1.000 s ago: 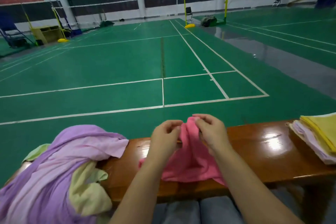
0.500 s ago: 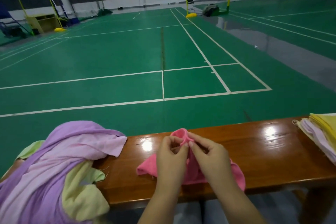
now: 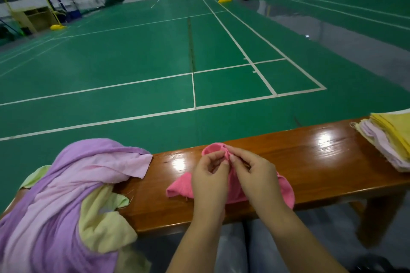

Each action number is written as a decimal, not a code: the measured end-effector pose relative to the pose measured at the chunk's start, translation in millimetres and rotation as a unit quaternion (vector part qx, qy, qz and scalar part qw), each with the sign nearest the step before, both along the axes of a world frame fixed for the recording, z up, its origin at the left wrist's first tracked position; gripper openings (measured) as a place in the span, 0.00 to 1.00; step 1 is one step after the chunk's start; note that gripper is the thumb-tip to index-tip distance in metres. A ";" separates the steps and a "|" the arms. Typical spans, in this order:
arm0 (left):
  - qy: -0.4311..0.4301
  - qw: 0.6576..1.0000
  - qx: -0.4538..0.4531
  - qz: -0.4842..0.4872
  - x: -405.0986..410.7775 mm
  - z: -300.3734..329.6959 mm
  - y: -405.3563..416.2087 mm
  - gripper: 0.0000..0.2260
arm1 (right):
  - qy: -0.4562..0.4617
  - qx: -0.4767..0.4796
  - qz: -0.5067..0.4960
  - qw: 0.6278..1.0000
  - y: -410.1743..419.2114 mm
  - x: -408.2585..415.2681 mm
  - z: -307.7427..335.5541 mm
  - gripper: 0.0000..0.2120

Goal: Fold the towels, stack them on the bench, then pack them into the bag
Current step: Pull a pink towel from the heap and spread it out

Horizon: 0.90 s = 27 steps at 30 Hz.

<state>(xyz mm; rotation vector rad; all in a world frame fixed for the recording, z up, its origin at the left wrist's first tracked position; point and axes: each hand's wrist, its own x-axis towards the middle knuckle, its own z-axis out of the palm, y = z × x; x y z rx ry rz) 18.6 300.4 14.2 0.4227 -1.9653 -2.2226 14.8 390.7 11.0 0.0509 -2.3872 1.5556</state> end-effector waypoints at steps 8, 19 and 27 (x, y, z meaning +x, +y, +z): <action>-0.003 0.985 0.171 -0.011 7.1 4.7 0.7 0.12 | 0.006 0.040 0.017 0.999 7.4 1.1 -0.7 0.19; 0.017 0.974 -0.225 -0.012 -29.1 -13.5 -54.1 0.12 | -0.024 0.004 0.046 0.999 28.7 -7.8 9.4 0.08; -0.040 0.970 -0.147 -0.189 -77.6 -23.5 -84.8 0.27 | -0.029 0.005 0.093 0.995 33.1 -6.4 15.5 0.08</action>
